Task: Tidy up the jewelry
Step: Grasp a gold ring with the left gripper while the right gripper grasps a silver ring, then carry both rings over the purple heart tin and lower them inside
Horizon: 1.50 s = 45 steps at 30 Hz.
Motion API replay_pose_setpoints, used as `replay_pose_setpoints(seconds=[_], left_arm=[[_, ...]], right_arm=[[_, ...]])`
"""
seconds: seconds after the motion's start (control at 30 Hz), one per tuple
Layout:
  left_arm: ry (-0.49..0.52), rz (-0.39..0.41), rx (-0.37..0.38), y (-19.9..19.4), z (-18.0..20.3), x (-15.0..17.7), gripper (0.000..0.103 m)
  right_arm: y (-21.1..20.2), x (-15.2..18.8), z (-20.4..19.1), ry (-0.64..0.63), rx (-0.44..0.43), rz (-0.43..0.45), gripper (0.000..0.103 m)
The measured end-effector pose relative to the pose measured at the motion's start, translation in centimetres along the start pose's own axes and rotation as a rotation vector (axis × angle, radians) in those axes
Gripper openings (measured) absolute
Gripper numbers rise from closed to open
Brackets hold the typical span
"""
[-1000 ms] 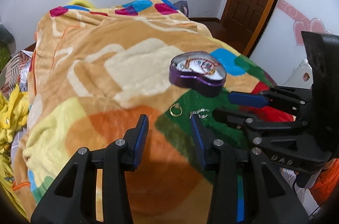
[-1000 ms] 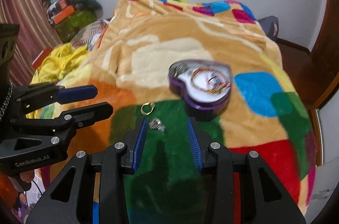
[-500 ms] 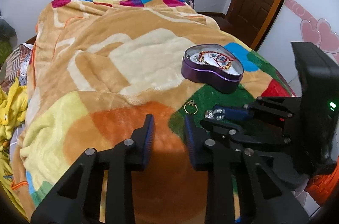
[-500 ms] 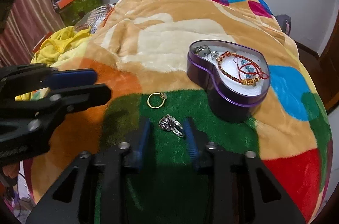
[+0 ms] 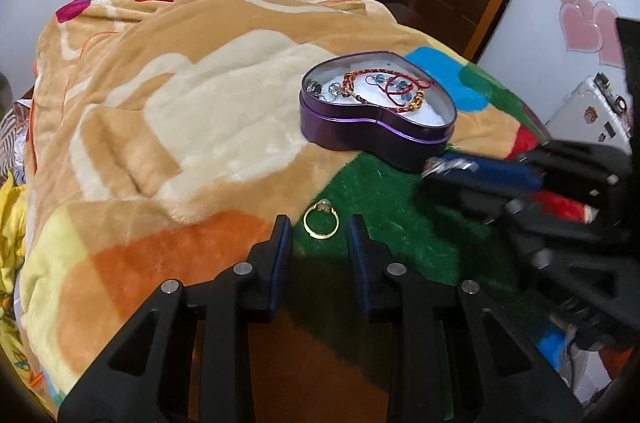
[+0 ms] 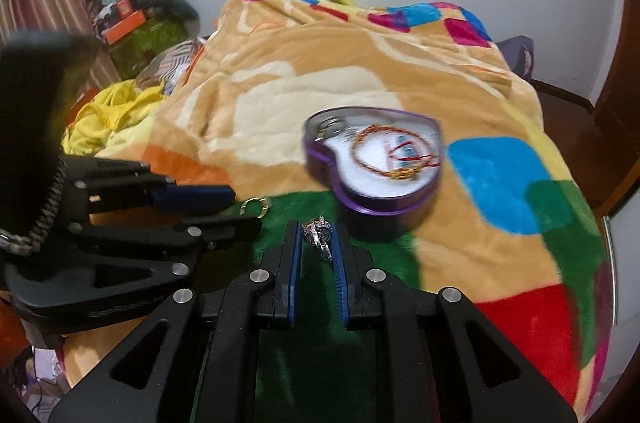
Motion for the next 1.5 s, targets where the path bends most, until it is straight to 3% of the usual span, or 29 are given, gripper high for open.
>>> replay_pose_setpoints(seconds=[0.07, 0.2, 0.47, 0.93, 1.2, 1.37, 1.5], left_arm=[[0.003, 0.002, -0.008, 0.4, 0.1, 0.0, 0.028], [0.002, 0.004, -0.011, 0.6, 0.1, 0.0, 0.017], [0.007, 0.033, -0.036, -0.7, 0.3, -0.3, 0.017], [0.022, 0.192, -0.042, -5.8, 0.4, -4.3, 0.017], [0.043, 0.249, -0.073, -6.7, 0.0, -6.2, 0.017], [0.040, 0.258, -0.065, -6.2, -0.6, -6.9, 0.017], [0.032, 0.245, -0.045, -5.1, -0.8, -6.8, 0.017]], right_arm=[[-0.2, -0.3, 0.6, 0.012, 0.007, 0.009, 0.013], [-0.4, -0.6, 1.3, 0.035, 0.005, 0.020, 0.013], [-1.0, -1.1, 1.8, 0.050, 0.006, 0.037, 0.013], [-5.1, -4.0, 2.0, 0.063, 0.000, 0.176, 0.013], [-5.7, -5.5, 1.8, 0.073, -0.015, 0.223, 0.013], [-5.0, -6.1, 1.8, 0.075, -0.026, 0.230, 0.013], [-3.1, -5.6, 2.0, 0.093, -0.029, 0.185, 0.013]])
Point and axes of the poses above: each gripper's, at about its wrist camera, not at the fingertips, and y roughly the way its jaws point, z to its right, x to its underside, the point moved 2 cm from there along y, roughly the way its jaws point, and after that the axes turned 12 degrees about y, right-handed, at the moved point
